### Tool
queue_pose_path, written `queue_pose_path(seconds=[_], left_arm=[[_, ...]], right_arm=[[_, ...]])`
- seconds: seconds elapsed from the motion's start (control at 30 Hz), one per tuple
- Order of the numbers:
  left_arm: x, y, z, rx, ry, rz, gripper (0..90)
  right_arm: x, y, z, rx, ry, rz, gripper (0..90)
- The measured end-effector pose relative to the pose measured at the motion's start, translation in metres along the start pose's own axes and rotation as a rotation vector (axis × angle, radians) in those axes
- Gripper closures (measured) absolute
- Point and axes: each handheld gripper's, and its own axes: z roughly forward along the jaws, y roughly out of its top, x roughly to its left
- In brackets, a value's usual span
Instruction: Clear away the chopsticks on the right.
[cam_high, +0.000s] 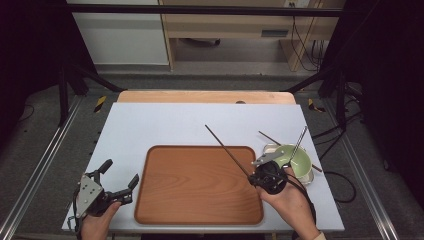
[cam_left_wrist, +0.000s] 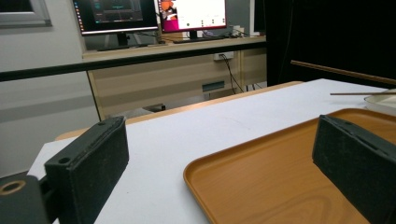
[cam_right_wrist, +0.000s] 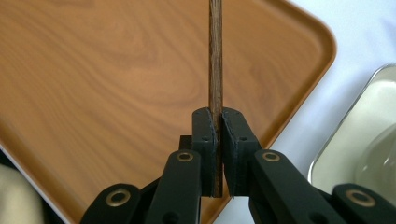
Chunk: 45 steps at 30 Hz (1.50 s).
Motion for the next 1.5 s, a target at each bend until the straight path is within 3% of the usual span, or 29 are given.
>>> queue_pose_path(seconds=[0.5,0.57,0.67,1.23,1.4,1.5], left_arm=[[-0.001,0.002,-0.001,-0.009,-0.005,0.000,3.3],[-0.001,0.002,-0.001,-0.009,-0.003,-0.002,3.3],[-0.001,0.002,-0.002,-0.010,-0.001,-0.002,3.3],[-0.002,0.003,-0.002,-0.017,-0.007,-0.005,3.4],[-0.002,0.003,-0.001,-0.017,-0.011,-0.003,3.4],[-0.002,0.003,-0.001,-0.017,-0.012,-0.004,3.4]], right_arm=[[0.026,-0.024,0.009,0.087,0.018,0.048,84.7],[0.025,-0.027,0.010,0.090,0.021,0.045,84.7],[0.025,-0.029,0.012,0.097,0.027,0.086,84.7],[0.024,-0.035,0.021,0.212,0.022,0.112,84.6],[0.023,-0.033,0.028,0.225,0.032,0.113,84.3],[0.023,-0.033,0.027,0.195,0.035,0.116,79.0]])
